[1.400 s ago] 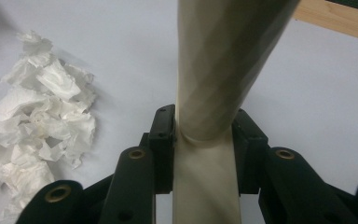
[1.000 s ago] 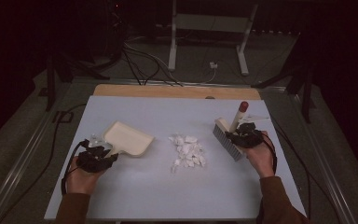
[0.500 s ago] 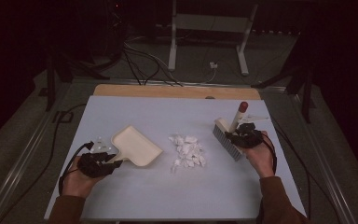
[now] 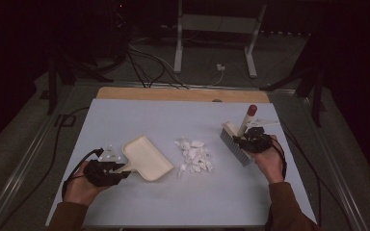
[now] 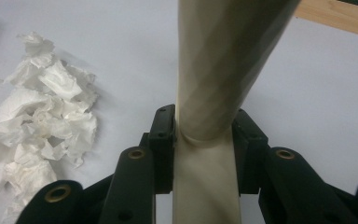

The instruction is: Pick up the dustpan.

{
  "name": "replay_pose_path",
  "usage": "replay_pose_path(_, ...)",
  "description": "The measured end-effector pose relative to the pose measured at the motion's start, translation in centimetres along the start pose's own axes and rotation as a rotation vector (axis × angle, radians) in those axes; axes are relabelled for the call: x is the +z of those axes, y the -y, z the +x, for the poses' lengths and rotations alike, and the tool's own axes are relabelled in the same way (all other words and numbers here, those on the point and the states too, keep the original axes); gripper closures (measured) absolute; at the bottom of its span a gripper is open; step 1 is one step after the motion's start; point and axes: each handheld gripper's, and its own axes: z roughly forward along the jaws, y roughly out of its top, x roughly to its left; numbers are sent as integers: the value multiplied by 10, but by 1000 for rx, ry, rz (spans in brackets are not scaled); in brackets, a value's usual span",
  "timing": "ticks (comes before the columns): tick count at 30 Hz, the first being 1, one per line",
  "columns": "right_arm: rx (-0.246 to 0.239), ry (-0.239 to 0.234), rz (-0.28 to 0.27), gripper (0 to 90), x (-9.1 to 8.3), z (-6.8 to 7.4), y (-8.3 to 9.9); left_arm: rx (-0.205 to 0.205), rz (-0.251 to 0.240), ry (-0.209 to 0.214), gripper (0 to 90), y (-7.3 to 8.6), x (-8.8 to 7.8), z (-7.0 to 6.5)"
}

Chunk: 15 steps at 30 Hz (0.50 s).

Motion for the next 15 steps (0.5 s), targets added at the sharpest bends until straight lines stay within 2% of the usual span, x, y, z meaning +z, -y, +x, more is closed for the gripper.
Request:
replay_pose_path(7,2,1,1,669,0,0,0,42,11,30,667,-1,-2,-4)
replay_pose_path(15,1,4,-1,669,0,1,0,44,17,44,666,-2,3,-11)
